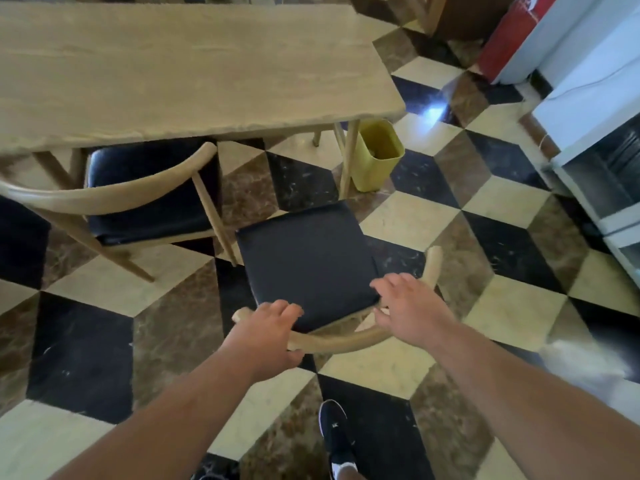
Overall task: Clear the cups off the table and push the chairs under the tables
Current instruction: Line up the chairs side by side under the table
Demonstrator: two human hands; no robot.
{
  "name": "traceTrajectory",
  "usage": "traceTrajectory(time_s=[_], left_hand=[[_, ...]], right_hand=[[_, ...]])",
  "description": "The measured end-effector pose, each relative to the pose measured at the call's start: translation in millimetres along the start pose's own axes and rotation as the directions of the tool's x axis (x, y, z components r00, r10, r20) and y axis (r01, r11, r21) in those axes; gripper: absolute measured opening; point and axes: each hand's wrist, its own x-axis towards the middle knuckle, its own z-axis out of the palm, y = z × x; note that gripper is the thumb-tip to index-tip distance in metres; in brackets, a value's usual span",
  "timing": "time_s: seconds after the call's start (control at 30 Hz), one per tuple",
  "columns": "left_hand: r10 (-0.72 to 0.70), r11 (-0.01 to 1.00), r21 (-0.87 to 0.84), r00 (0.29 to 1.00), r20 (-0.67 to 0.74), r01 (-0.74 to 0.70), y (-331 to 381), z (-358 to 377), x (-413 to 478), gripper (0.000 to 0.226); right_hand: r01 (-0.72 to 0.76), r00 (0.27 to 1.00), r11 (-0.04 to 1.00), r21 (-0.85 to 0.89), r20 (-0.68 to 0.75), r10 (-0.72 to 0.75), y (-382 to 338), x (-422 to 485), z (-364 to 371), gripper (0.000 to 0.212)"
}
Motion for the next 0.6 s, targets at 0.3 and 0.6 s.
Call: traceTrajectory(time_s=[0.3, 0.6], left_hand=[[-0.08, 0.984, 0.175, 0.961, 0.267, 0.033, 49.7, 34.0, 48.5, 0.068], [-0.153, 0.95, 0.305, 0.949, 0.275, 0.065, 46.6, 38.3, 62.0, 0.027]], right_hand=[[0.184, 0.961, 0.981, -0.061, 0.221, -0.167, 92.6, 3.3, 32.3, 0.081], [0.331, 0.896, 0.897, -0.293, 0.397, -0.201, 59.6, 39.0, 46.4, 0.029]])
